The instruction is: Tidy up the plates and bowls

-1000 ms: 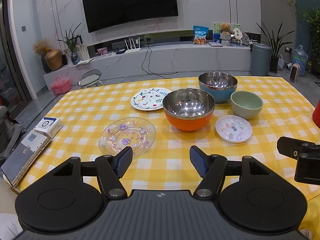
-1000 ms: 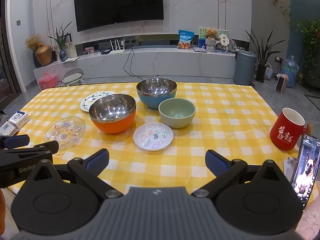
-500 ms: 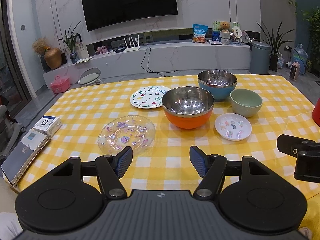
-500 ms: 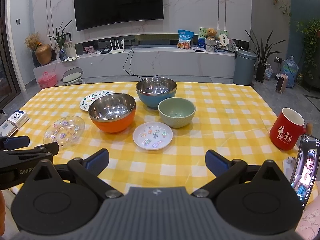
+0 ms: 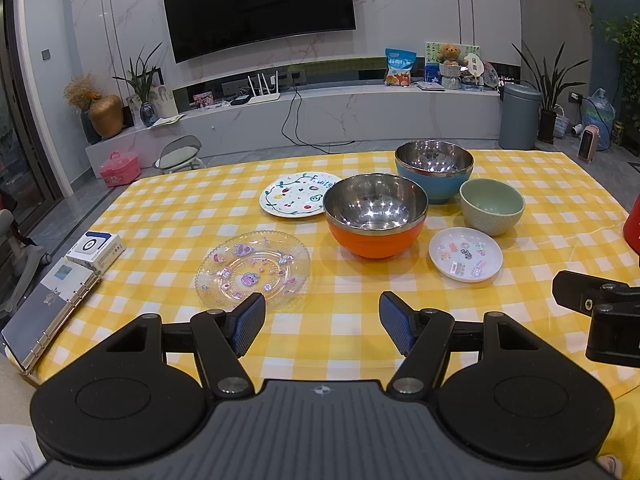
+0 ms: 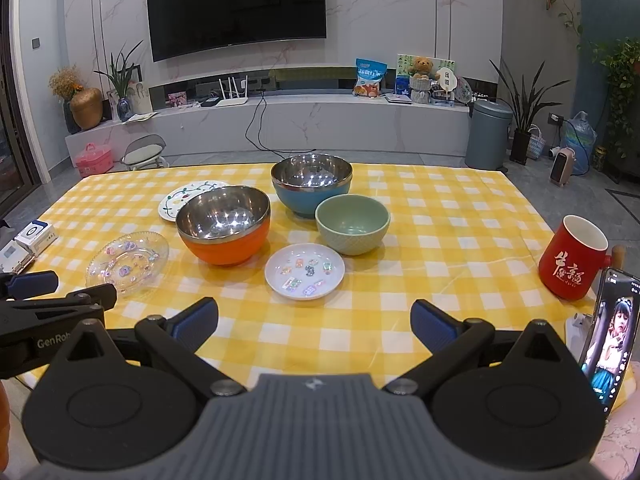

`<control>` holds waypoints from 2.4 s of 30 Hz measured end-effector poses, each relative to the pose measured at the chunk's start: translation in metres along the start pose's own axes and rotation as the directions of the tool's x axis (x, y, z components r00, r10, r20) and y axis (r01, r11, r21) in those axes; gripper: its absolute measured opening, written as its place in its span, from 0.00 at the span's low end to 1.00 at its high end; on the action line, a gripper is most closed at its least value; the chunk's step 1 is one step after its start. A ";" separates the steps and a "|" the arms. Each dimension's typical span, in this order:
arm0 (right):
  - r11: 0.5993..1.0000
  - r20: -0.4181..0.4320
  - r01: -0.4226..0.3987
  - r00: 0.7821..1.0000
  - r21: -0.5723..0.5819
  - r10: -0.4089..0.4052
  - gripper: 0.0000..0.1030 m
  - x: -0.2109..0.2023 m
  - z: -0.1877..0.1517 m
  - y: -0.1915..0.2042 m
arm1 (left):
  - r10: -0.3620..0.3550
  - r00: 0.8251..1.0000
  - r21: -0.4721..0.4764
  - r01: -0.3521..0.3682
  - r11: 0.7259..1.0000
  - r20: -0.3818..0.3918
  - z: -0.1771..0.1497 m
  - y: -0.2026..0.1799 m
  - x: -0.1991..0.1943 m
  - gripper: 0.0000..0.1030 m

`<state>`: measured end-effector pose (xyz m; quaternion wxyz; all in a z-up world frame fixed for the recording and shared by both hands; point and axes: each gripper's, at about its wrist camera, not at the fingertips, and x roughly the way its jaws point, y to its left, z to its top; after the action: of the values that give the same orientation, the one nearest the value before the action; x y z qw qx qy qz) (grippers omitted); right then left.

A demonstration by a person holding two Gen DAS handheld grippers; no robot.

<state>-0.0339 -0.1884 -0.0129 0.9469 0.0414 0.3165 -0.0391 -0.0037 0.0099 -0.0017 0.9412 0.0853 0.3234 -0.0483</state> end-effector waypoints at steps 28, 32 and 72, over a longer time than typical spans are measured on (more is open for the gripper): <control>1.000 -0.006 0.002 1.000 0.000 -0.002 0.97 -0.001 -0.002 -0.002 | -0.004 1.000 0.000 0.004 1.000 -0.002 -0.001 -0.002 0.001 0.74; 1.000 -0.007 0.003 1.000 0.001 -0.003 0.97 -0.001 -0.004 -0.003 | -0.003 1.000 -0.001 0.003 1.000 -0.003 -0.001 -0.003 0.001 0.74; 0.969 -0.014 -0.207 0.977 0.139 0.211 0.29 0.101 0.002 0.045 | 0.035 0.996 -0.268 -0.056 0.962 -0.085 0.015 0.068 0.082 0.33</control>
<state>0.0526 -0.1493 -0.0699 0.9361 0.1398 0.3204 0.0396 0.0798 0.0708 -0.0321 0.9312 -0.0343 0.3622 0.0213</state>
